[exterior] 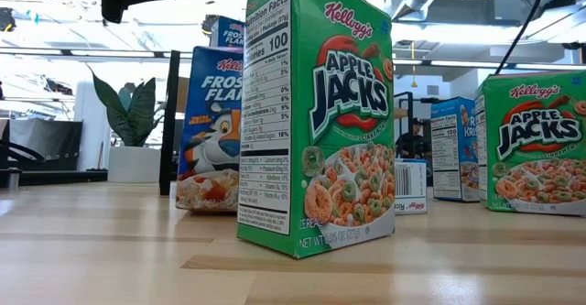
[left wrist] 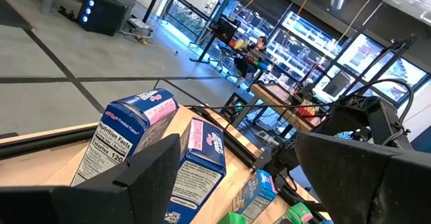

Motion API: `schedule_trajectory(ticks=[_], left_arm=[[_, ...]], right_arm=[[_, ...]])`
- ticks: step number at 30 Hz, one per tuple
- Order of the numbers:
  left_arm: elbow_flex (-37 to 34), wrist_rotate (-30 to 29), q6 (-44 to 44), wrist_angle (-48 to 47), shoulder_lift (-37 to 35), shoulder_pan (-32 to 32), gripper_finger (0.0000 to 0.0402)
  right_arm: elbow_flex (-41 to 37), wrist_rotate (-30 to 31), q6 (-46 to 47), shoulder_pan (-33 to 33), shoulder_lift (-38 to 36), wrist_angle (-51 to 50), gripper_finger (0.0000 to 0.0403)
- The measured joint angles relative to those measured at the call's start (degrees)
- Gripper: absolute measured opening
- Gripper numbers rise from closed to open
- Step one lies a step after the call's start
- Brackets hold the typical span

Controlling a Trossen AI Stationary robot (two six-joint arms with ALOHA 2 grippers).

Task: Stack cereal on shelf
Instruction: Put the blue cereal box on the shelf and align it with the other blue cereal boxes

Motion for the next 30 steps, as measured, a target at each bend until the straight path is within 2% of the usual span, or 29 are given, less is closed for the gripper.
schedule_trajectory(ticks=[7,12,21,26,30], left_arm=[[0.0,0.0,0.0,0.0,0.0,0.0,0.0283],[0.0,0.0,0.0,0.0,0.0,0.0,0.0283],[0.0,0.0,-0.1,0.0,0.0,0.0,0.0283],[0.0,0.0,-0.1,0.0,0.0,0.0,0.0283],[0.0,0.0,0.5,0.0,0.0,0.0,0.0283]], right_arm=[[0.0,-0.4,-1.0,-0.1,-0.8,-0.1,0.0143],[3.5,-0.9,-3.8,-0.9,-2.3,-1.7,0.0141],[19.6,0.1,-14.5,-5.7,-2.4,-11.0,0.0136],[28.7,0.4,-20.0,-10.1,-2.4,-19.4,0.0135],[31.4,1.8,-24.3,-13.6,-2.4,-22.4,0.0134]])
